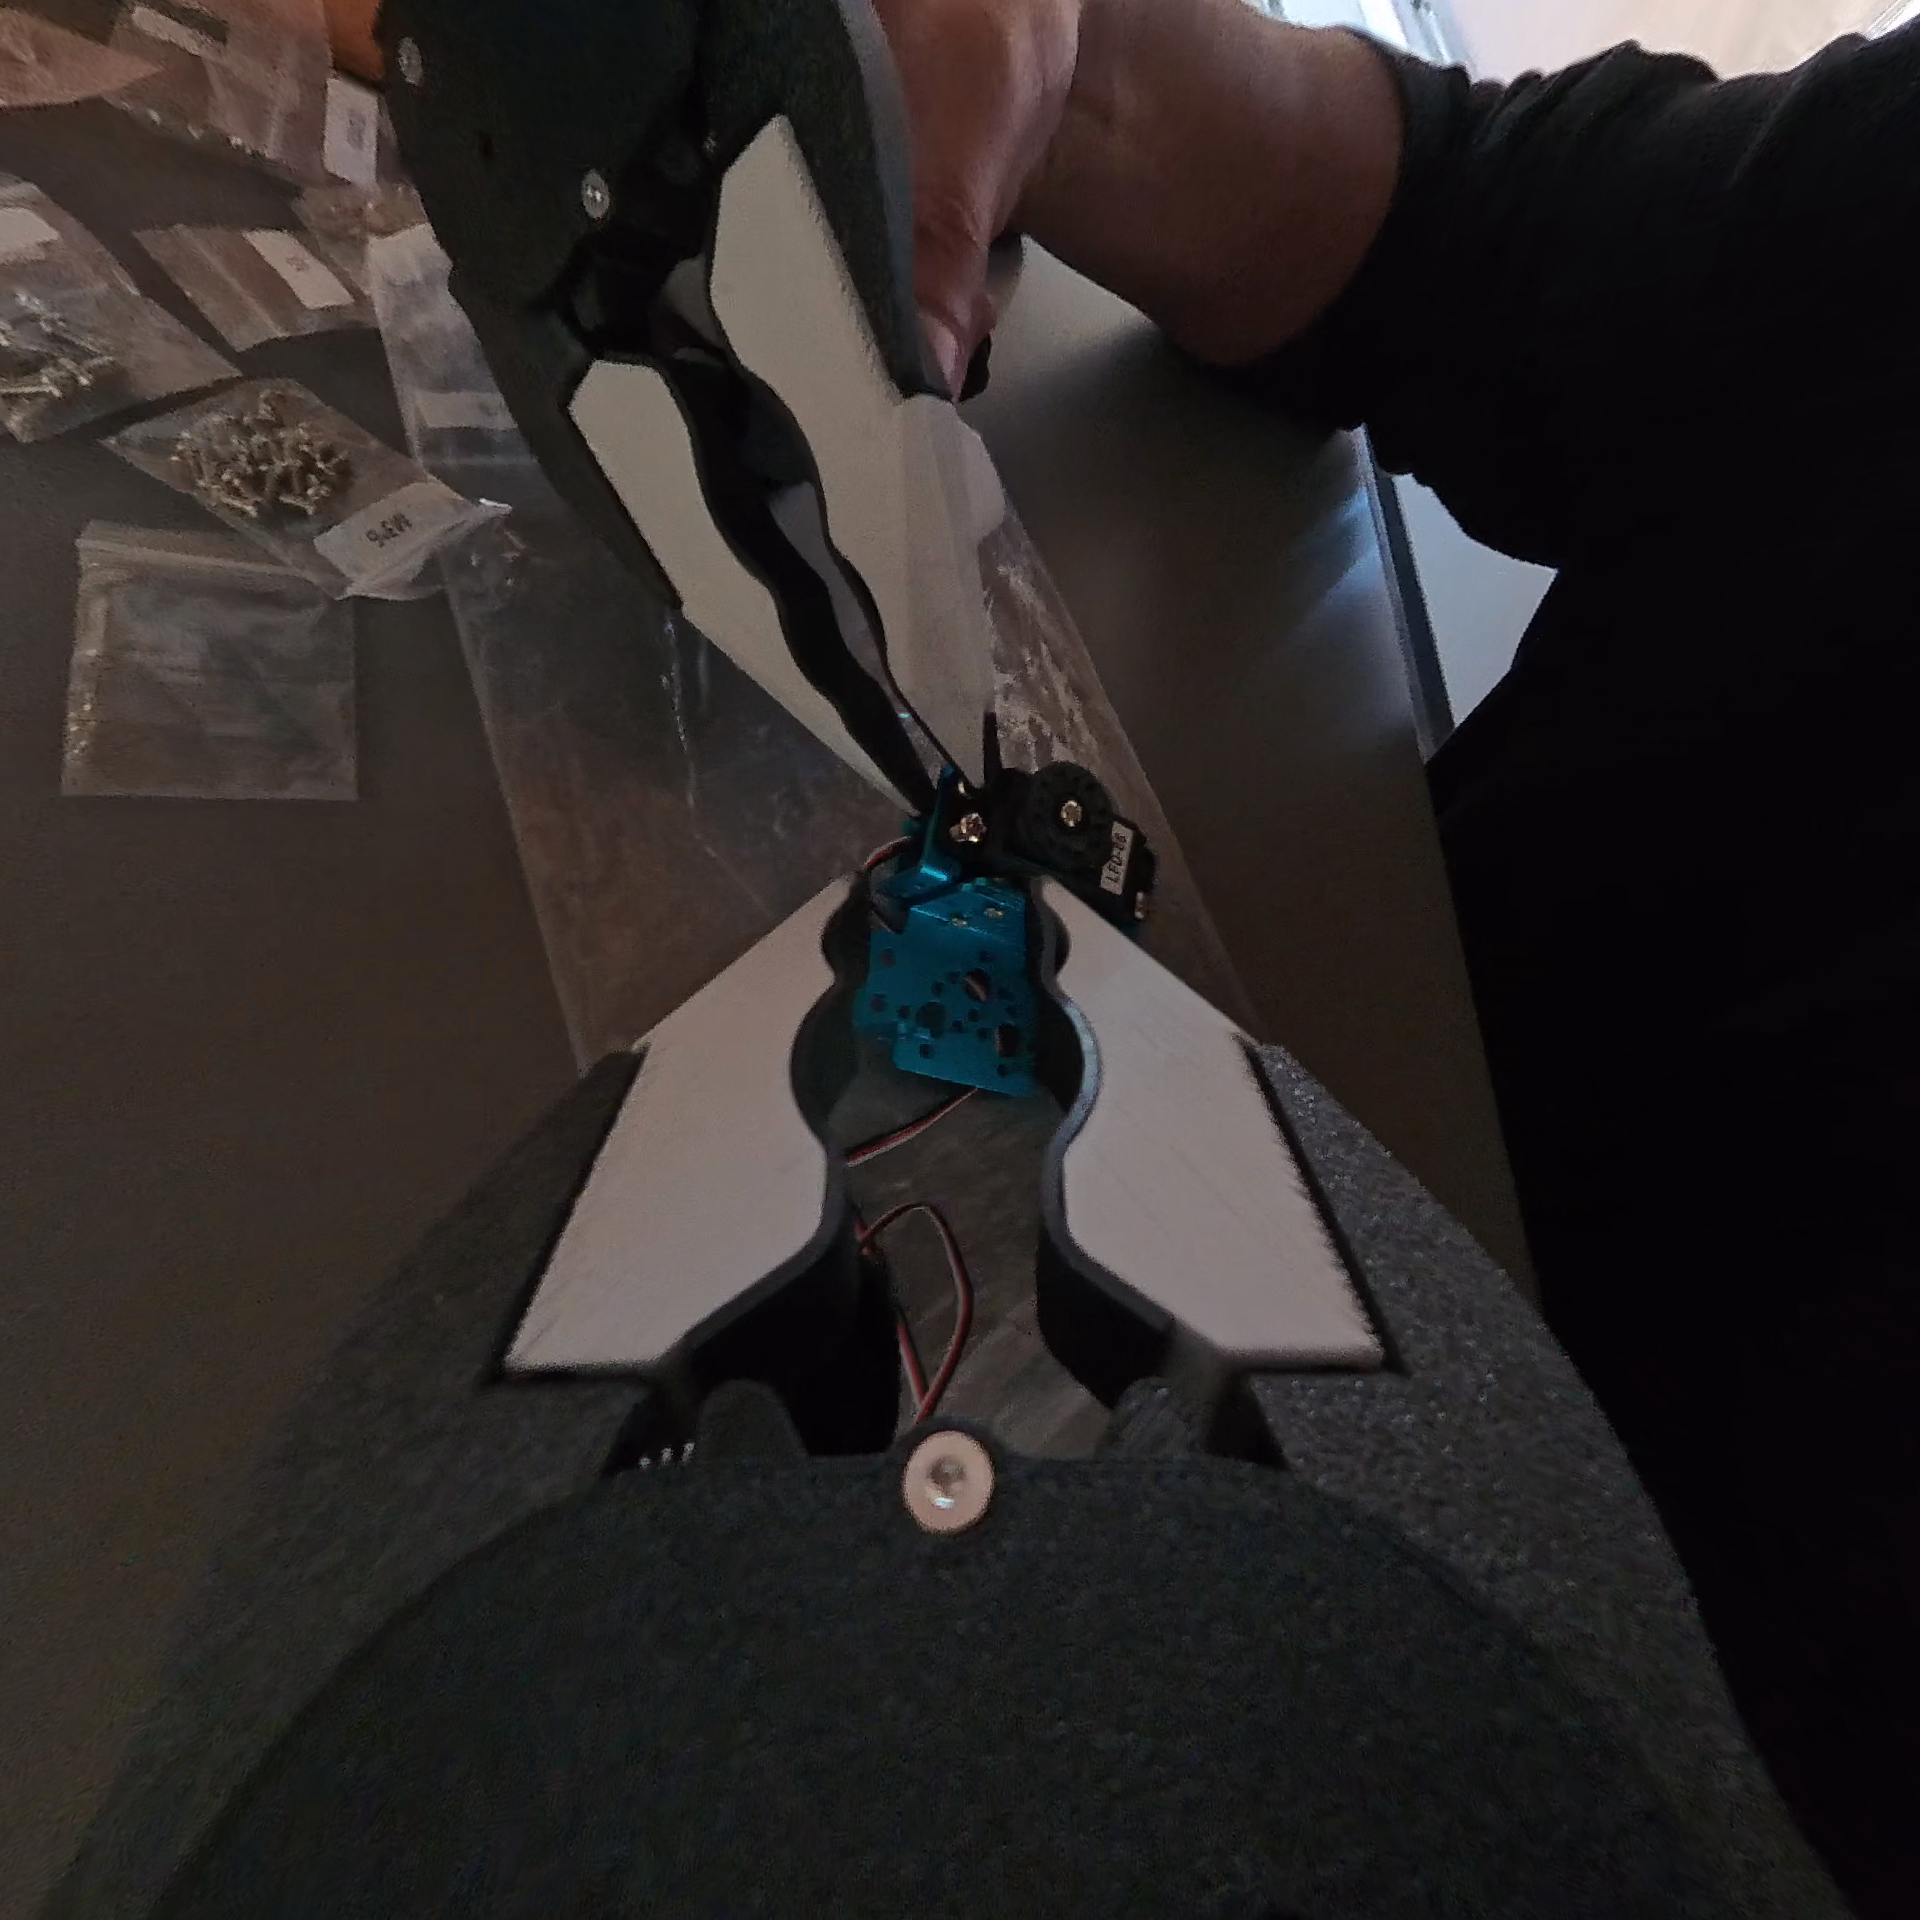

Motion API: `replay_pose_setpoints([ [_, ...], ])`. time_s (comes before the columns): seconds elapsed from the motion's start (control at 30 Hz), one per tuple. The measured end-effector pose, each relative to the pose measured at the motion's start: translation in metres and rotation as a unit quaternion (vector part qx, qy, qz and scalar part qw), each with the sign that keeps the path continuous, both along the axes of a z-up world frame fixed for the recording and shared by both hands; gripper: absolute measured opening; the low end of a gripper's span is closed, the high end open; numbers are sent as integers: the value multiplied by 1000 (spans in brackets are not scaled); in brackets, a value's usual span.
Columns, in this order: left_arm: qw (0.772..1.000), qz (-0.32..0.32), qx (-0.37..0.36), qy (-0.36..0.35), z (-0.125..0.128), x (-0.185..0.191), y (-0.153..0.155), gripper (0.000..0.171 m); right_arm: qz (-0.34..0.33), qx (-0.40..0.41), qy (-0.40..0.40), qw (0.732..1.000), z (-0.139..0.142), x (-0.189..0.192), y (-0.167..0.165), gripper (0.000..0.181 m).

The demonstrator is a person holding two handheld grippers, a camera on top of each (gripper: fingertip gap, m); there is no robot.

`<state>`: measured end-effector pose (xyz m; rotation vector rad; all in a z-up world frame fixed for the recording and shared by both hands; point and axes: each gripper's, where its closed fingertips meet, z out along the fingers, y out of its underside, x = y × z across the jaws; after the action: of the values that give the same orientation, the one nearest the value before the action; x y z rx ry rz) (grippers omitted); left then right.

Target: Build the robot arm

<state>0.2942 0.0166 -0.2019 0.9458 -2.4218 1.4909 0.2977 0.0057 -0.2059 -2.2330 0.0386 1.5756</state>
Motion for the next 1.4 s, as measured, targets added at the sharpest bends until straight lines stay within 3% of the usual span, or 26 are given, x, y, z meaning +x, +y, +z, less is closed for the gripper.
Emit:
replay_pose_setpoints([
  [0.1, 1000, 4, -21, 11, 7, 0, 1, 29, -14, 25, -15, 999, 8, 3, 5, 8],
  [0.3, 999, 29, -30, -6, 13, -2, 5, 29, -9, 89, -120, 989, 21, 1, 6, 8],
  [0.6, 996, 77, -22, -34, 13, -3, -7, 39, -34, 116, -200, 972, 19, -3, -1, 8],
  [0.73, 995, 82, -44, -21, 15, -6, -10, 54, -32, 164, -260, 951, 20, -11, -10, 8],
  [0.87, 996, 71, -57, -10, 12, -8, -16, 54, -24, 196, -321, 926, 18, -22, -15, 6],
  [1.1, 998, 49, -31, -30, 2, -20, -29, 50, -14, 227, -364, 903, 18, -34, -16, 6],
  [1.4, 992, 25, 17, -126, 1, -31, -34, 44, 19, 266, -365, 892, 16, -48, -23, 5],
])
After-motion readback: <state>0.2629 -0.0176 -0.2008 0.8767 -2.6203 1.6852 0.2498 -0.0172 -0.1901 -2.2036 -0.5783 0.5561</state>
